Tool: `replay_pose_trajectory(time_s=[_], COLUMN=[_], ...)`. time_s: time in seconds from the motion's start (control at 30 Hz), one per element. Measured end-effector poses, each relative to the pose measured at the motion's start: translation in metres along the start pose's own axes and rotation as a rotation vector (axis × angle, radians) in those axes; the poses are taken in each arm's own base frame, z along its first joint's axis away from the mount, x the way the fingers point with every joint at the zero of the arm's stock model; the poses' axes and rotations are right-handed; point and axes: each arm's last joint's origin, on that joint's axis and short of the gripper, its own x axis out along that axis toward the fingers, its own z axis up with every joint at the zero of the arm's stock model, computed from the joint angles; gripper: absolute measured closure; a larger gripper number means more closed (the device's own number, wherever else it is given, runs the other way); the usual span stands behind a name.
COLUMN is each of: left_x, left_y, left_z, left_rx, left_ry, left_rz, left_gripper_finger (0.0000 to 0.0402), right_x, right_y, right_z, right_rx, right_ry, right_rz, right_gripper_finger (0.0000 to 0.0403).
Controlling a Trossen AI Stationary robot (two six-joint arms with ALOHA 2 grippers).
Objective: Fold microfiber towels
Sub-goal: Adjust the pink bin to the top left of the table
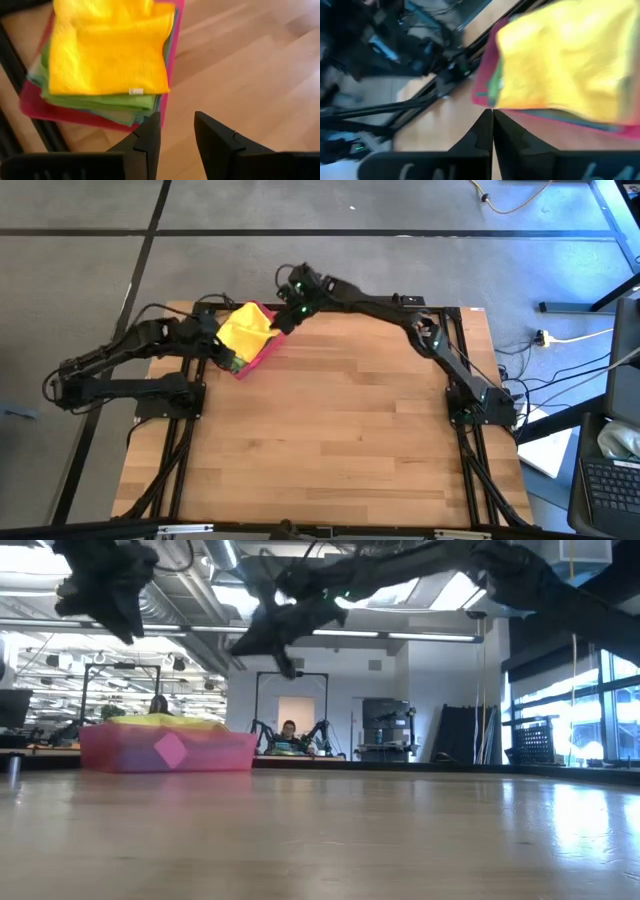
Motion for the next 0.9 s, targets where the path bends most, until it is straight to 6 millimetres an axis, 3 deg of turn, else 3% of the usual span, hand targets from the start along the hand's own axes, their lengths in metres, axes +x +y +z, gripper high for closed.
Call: replay_pose_trajectory(time_s=[0.13, 0.3, 0.43, 0.6, 0.73, 0.9], left_x=[0.031, 0.071, 0.088, 0.105, 0.114, 0.123], left_y=[-0.002, -0.009, -0.011, -0.007, -0.007, -0.010], left_z=[-0.011, -0.025, -0.039, -0.058, -0.069, -0.071], left_rx=[-0.077, -0.179, -0.229, -0.176, -0.160, -0.167], left_ry=[0.022, 0.008, 0.014, 0.151, 0.218, 0.199], left_rz=[-0.017, -0.160, -0.154, -0.058, 0.000, 0.068], left_gripper_finger=[0.0292, 0.0292, 0.0292, 0.0292, 0.0292, 0.0292], right_x=[-0.031, -0.082, -0.122, -0.163, -0.183, -0.185], right_y=[0.017, 0.057, 0.092, 0.122, 0.133, 0.133], right_z=[0.009, 0.012, 0.003, -0.004, -0.007, -0.010], right_rx=[-0.063, -0.179, -0.293, -0.386, -0.397, -0.386], right_ry=[-0.045, -0.035, -0.033, -0.080, -0.107, -0.080], right_rz=[-0.089, -0.108, -0.237, -0.365, -0.394, -0.420], right_gripper_finger=[0.0382, 0.0380, 0.0380, 0.0380, 0.0380, 0.0380])
